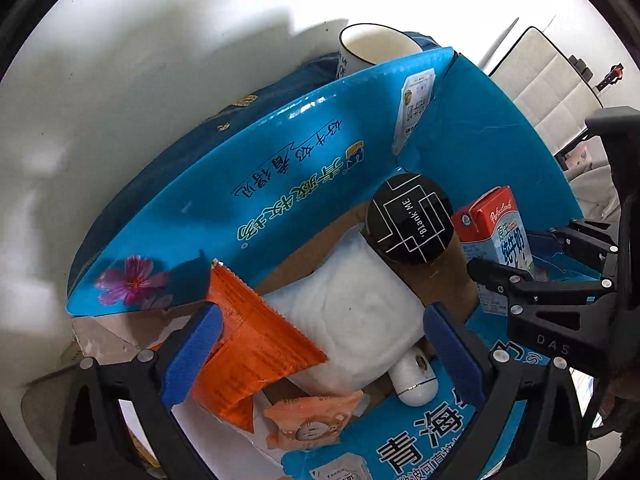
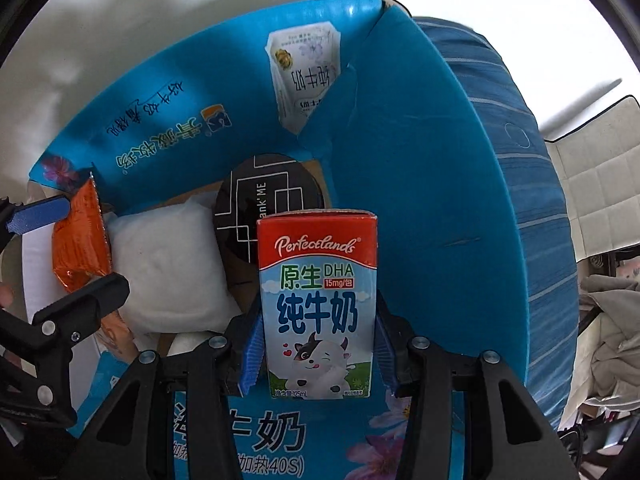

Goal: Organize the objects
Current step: 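Lift the milk carton with the right tool and carry it over the box, then lower the milk carton into the box and open the right tool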

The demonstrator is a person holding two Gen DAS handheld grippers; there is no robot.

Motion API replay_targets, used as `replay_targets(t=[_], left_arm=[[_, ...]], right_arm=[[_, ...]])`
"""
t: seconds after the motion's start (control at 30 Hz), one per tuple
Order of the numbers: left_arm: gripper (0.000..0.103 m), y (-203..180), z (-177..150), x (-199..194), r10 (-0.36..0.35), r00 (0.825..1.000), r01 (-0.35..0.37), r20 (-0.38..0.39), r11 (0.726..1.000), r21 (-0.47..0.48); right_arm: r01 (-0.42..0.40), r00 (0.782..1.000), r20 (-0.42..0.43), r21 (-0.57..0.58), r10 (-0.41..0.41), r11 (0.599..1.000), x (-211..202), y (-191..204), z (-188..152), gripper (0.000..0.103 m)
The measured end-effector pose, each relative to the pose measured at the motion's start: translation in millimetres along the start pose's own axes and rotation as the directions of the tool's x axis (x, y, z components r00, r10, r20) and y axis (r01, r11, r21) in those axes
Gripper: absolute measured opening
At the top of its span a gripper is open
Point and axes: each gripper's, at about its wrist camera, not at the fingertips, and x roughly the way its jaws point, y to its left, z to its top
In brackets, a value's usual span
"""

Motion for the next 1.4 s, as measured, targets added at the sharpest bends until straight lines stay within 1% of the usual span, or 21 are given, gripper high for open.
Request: replay_targets(t=[0.13, 0.37, 0.47, 0.67, 0.8, 0.87, 0.93, 0.97, 1.0, 1.03, 1.07, 1.13, 1.2, 1.27, 1.3, 1.4], left_arm=[[0.103, 2, 0, 10, 0.004, 1.000, -0.004, -0.018, 1.000, -0.015], [0.103, 10, -1, 19, 0.000, 0.999, -0.001, -0.033, 0.999, -0.051], [0.103, 12, -2, 21, 0.001, 0.999, -0.003, -0.039, 0.999, -0.054], [0.103, 16, -3, 21, -0.008, 0.999, 0.005, -0.043, 0.998, -0.064], [0.103, 18, -3, 17, -0.012, 0.999, 0.009, -0.040, 0.997, -0.071], [0.103, 19, -4, 13, -0.008, 0.999, 0.006, -0.031, 0.997, -0.071], [0.103, 20, -4, 7, -0.006, 1.000, 0.004, -0.025, 0.997, -0.078], [0.103, 21, -5, 5, -0.008, 1.000, 0.006, -0.022, 0.997, -0.082], [0.103, 22, -6, 1, -0.013, 1.000, 0.012, -0.018, 0.996, -0.086], [0.103, 22, -7, -4, -0.015, 1.000, 0.014, -0.011, 0.996, -0.089], [0.103, 23, -8, -9, -0.015, 1.000, 0.015, -0.004, 0.996, -0.092], [0.103, 23, -11, -20, -0.013, 1.000, 0.014, 0.012, 0.995, -0.103], [0.103, 25, -16, -33, -0.013, 1.000, 0.016, 0.028, 0.993, -0.121], [0.103, 25, -22, -46, -0.031, 0.999, 0.036, 0.038, 0.989, -0.143], [0.103, 20, -33, -55, -0.041, 0.998, 0.047, 0.047, 0.987, -0.151], [0.103, 25, -49, -75, -0.057, 0.995, 0.069, 0.079, 0.985, -0.156]], right_arm=[[0.000, 0.999, -0.037, -0.015, -0.001, 1.000, 16, -2, 4, 0.049], [-0.020, 0.998, -0.068, -0.039, 0.017, 0.999, 30, 0, 6, 0.049], [-0.038, 0.995, -0.091, -0.032, 0.035, 0.999, 37, -1, 2, 0.050], [-0.040, 0.995, -0.096, -0.021, 0.038, 0.999, 40, -7, -6, 0.050], [-0.042, 0.992, -0.118, -0.005, 0.041, 0.999, 41, -10, -13, 0.052], [-0.056, 0.991, -0.124, 0.009, 0.057, 0.998, 40, -13, -17, 0.056], [-0.089, 0.989, -0.118, 0.022, 0.091, 0.996, 35, -14, -22, 0.073], [-0.094, 0.990, -0.106, 0.020, 0.096, 0.995, 31, -13, -25, 0.078], [-0.102, 0.990, -0.097, 0.014, 0.103, 0.995, 26, -12, -28, 0.086], [-0.109, 0.990, -0.091, 0.009, 0.109, 0.994, 22, -10, -31, 0.091], [-0.105, 0.992, -0.068, 0.044, 0.108, 0.994, 17, -10, -35, 0.091], [-0.113, 0.992, -0.048, 0.035, 0.114, 0.993, 7, -9, -43, 0.093], [-0.104, 0.994, -0.020, 0.024, 0.104, 0.994, -6, -9, -52, 0.098], [-0.085, 0.996, 0.002, 0.009, 0.085, 0.996, -20, -8, -62, 0.098], [-0.076, 0.997, 0.014, 0.005, 0.075, 0.997, -27, -8, -67, 0.098], [-0.060, 0.997, 0.051, 0.000, 0.060, 0.998, -51, -9, -83, 0.098]])
